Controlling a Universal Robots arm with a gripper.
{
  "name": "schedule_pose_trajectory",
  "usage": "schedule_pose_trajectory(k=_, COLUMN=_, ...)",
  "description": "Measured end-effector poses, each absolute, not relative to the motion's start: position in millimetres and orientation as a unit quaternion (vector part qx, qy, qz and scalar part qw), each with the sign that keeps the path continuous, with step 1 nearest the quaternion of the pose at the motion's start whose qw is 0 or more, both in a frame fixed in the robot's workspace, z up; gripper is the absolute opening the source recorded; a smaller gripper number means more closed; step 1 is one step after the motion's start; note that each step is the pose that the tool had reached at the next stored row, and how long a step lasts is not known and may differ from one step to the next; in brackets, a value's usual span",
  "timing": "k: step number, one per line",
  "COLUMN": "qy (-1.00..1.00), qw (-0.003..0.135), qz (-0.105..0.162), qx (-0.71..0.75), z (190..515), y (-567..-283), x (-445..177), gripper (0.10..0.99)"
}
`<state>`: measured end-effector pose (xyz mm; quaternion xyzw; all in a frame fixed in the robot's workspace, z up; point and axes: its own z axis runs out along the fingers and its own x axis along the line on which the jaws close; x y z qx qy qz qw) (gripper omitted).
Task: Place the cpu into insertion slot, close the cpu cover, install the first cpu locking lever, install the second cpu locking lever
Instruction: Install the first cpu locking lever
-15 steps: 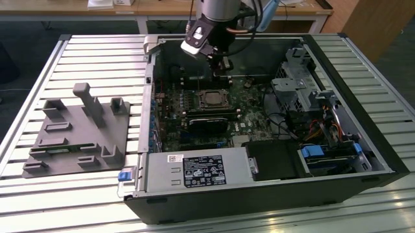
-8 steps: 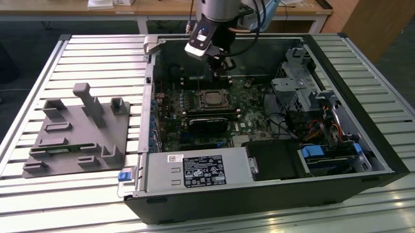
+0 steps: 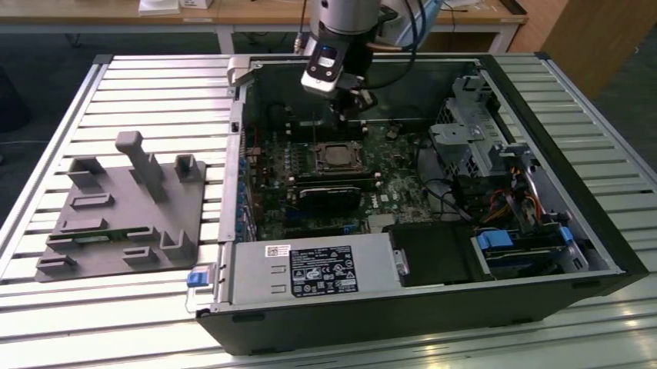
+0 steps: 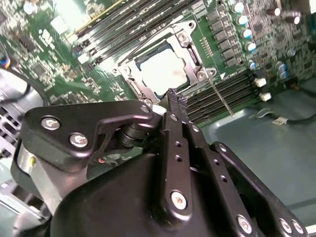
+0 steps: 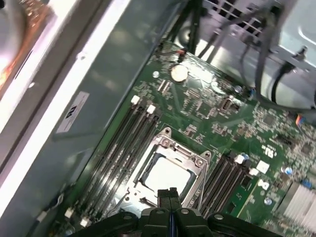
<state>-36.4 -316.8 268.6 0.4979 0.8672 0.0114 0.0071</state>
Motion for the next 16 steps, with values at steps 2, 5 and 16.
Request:
schedule_pose_trajectory(k=2, qy=0.876, qw=0.007, qz=0.012, qx=0.482, z=268.6, y=-316.8, x=-36.4, gripper=0.106)
schedule_pose_trajectory(k=5, qy=0.889, qw=0.007, qz=0.012, qx=0.458, z=268.6, y=-316.8, x=-36.4, gripper=0.106)
schedule_pose_trajectory(k=16, qy=0.930, qw=0.005, qz=0.012, qx=0.366, z=268.6, y=-316.8, x=-36.4, gripper=0.106)
